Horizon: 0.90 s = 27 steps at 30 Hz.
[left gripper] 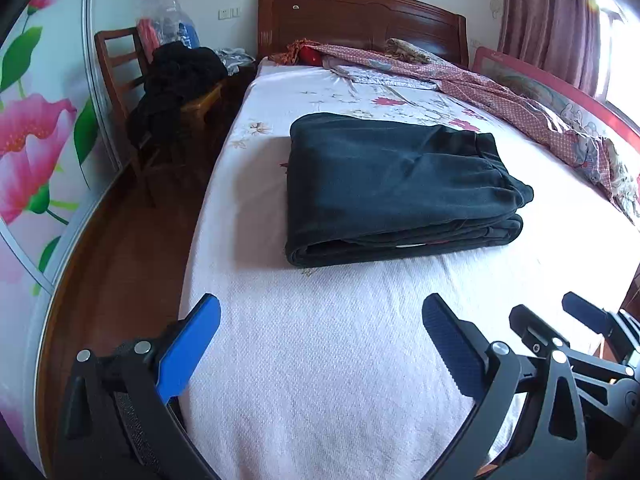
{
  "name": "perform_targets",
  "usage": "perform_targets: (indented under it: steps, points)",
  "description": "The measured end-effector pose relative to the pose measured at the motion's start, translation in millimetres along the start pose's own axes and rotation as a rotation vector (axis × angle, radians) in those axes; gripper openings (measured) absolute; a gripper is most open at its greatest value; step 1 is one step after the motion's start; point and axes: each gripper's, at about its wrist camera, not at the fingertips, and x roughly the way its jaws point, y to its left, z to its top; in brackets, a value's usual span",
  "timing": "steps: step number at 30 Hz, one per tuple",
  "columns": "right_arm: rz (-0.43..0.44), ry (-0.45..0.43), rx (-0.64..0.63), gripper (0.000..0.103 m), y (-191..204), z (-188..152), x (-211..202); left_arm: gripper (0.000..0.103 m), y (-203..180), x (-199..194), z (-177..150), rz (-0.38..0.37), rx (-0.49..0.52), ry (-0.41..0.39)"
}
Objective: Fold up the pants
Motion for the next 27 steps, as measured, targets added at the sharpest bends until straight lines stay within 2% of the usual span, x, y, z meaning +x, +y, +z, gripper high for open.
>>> perform_targets:
  steps: [2,5,13,19,27]
  points:
    - [-0.016,-0.029,-0.021,0.078,3,0,-2,0.101,4,3,-3,0.007,-0.002,0.013]
    - [-0.009,-0.037,0.018,0.078,1,2,-5,0.101,10,4,-6,0.029,-0.022,0.023]
    - [-0.01,-0.051,0.121,0.078,-8,15,-9,0.101,5,-6,-5,0.03,0.01,-0.035]
    - [-0.007,-0.027,0.12,0.078,-8,12,-5,0.101,14,-1,-3,0.06,-0.036,-0.02]
    - [0.001,-0.025,0.118,0.078,-5,12,-3,0.101,9,0,-3,0.05,-0.021,-0.02]
